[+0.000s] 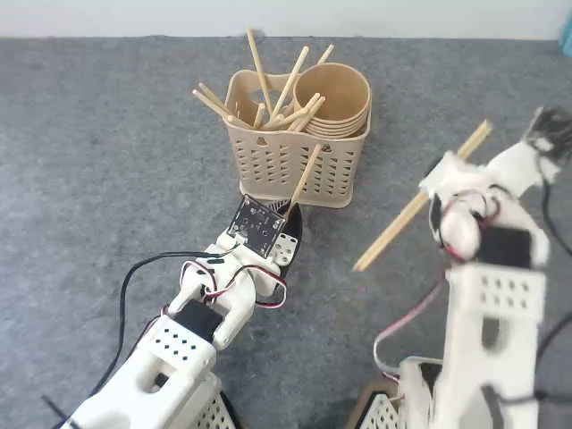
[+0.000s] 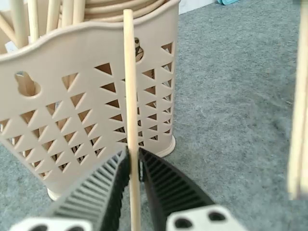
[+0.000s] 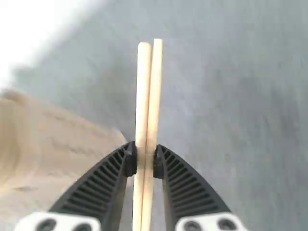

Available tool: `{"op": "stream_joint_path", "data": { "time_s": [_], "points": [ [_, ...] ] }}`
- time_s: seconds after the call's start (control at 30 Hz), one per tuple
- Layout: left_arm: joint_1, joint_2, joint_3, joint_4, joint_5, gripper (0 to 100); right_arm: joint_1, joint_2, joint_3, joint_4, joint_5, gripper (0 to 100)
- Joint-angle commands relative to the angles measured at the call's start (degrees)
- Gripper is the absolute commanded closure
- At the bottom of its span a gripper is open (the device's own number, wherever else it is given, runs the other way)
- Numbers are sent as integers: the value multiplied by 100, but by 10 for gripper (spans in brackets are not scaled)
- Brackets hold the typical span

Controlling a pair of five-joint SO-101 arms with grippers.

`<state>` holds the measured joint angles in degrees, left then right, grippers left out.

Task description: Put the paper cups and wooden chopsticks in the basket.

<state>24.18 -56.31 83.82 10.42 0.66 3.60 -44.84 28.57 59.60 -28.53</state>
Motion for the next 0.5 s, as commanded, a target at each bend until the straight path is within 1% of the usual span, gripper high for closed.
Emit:
{"op": "stream_joint_path", "data": {
  "time_s": [0.0, 0.1, 0.17, 0.27, 0.4, 0.47],
  "points": [
    [-44, -158, -40, -158, -53, 988, -13, -725, -695, -760, 352, 991],
    [-44, -158, -40, -158, -53, 988, -13, -840, -1125, -1323, 369, 991],
    [-44, -158, -40, -158, -53, 988, -171, -840, -1336, -1824, 360, 991],
    [-53, -158, -31, -158, -53, 988, -637, -840, -1389, -2818, 387, 991],
    [-149, -158, -31, -167, -53, 988, -1516, -690, -1415, -4092, 431, 989],
    [-220, -158, -31, -273, -53, 988, -2009, -391, -1530, -4567, 791, 989]
  ]
}}
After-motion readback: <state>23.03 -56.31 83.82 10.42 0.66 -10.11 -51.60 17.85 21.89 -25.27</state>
